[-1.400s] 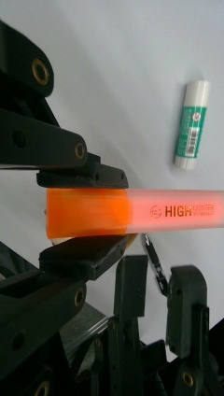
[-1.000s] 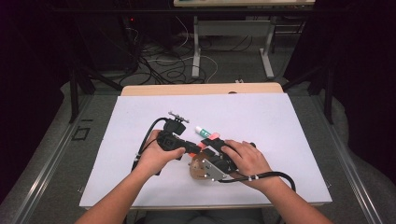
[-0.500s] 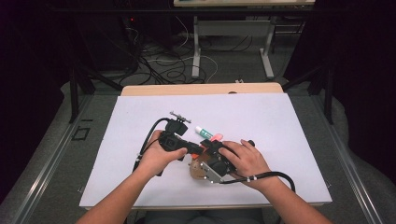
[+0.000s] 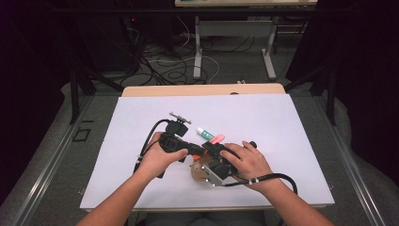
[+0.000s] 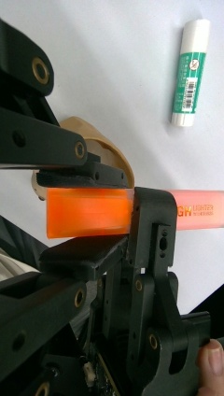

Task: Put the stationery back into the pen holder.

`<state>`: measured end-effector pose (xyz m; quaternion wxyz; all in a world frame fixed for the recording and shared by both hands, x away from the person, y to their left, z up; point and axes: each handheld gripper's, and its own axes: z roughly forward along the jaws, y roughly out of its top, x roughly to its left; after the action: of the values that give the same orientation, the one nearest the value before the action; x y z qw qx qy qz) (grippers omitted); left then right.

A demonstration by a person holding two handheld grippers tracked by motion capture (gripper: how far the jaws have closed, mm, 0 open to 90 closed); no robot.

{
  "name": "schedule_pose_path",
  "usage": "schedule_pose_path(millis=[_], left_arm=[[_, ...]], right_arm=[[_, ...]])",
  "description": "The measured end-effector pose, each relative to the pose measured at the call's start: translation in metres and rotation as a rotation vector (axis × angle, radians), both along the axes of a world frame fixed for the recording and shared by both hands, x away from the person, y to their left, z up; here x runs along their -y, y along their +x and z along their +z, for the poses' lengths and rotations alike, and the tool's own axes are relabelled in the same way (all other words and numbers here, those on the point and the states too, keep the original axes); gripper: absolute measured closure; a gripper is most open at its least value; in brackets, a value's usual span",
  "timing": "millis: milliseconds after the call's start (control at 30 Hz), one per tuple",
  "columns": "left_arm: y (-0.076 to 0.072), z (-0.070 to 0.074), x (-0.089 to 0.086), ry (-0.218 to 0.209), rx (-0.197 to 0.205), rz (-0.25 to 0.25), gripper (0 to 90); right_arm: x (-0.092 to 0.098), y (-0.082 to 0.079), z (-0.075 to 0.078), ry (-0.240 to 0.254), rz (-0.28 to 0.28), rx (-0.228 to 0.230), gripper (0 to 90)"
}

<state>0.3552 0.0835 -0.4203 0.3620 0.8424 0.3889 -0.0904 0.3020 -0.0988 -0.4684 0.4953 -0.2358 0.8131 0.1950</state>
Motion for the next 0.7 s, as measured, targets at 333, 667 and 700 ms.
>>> schedule_pose_path(millis=[333, 667, 700], left_arm=[[-0.002, 0.003, -0.012, -0.058, 0.054, 0.048, 56.4], [-0.006, 0.008, -0.04, -0.101, 0.146, 0.142, 46.8], [-0.007, 0.007, -0.043, -0.098, 0.156, 0.154, 46.8]], right_arm=[[0.002, 0.001, 0.0, 0.054, -0.023, -0.041, 76.7], [0.01, 0.001, -0.006, 0.207, -0.053, -0.169, 76.7], [0.01, 0.001, -0.006, 0.207, -0.053, -0.169, 76.7]])
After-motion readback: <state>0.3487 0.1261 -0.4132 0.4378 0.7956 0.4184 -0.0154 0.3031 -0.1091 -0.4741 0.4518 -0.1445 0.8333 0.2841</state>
